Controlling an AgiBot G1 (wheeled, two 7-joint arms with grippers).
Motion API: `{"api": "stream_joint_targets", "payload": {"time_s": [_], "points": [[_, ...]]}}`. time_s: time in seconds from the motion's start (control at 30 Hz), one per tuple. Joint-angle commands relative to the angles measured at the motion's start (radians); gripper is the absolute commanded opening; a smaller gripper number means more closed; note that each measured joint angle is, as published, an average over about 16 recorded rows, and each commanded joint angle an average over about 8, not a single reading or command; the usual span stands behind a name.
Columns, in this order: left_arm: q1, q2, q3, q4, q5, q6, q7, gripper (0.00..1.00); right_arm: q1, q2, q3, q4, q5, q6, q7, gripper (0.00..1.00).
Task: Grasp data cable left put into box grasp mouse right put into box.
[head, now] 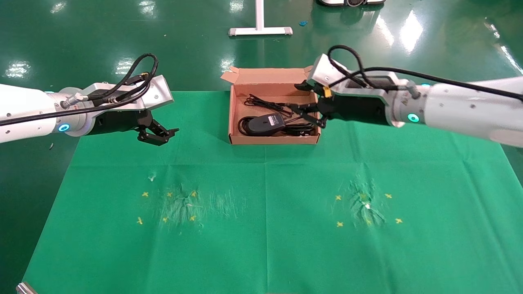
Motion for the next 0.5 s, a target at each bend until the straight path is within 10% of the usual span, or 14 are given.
{"api": "stream_joint_targets", "payload": {"time_s": [0.03, 0.5], "points": [[0.0, 0.0, 0.0, 0.0, 0.0, 0.0, 0.0, 1.0, -0.016, 0.017, 0.01, 0.014, 0.034, -0.019, 0.002, 1.0], [0.0, 0.0, 0.0, 0.0, 0.0, 0.0, 0.0, 1.0, -0.13, 0.139, 0.08, 0.113, 0.27, -0.15, 0.017, 1.0]]}}
